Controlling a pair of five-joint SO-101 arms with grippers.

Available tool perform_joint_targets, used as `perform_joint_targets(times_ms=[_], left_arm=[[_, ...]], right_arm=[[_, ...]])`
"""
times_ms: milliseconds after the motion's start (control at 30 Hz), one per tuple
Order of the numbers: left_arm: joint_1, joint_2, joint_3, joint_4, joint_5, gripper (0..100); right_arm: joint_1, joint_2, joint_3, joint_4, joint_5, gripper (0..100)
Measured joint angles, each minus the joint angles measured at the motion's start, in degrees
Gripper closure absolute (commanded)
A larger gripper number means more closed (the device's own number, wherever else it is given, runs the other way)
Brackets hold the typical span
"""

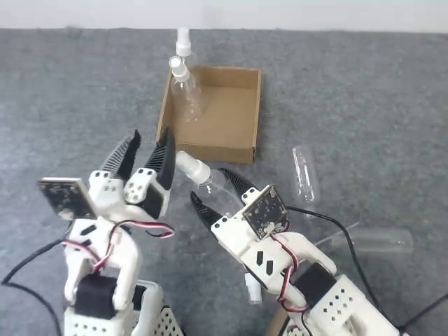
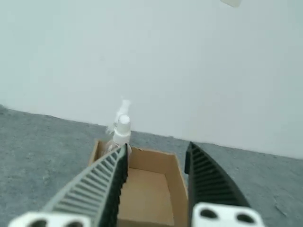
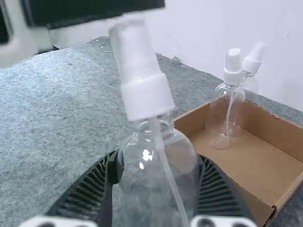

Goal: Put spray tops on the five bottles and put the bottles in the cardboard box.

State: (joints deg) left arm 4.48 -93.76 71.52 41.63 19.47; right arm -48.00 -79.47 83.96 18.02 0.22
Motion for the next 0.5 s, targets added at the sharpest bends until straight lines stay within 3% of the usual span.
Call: perform_joint_targets(times_ms=[200, 500], left_arm=[[6.6, -0.3, 1.0, -0.3, -5.2, 82], [7.3, -0.3, 1.0, -0.4, -5.9, 82]], right_arm=[[0.4, 0.0, 0.1, 0.0, 0.0, 89.8], [0.0, 0.0, 0.1, 0.0, 0.0, 89.8]])
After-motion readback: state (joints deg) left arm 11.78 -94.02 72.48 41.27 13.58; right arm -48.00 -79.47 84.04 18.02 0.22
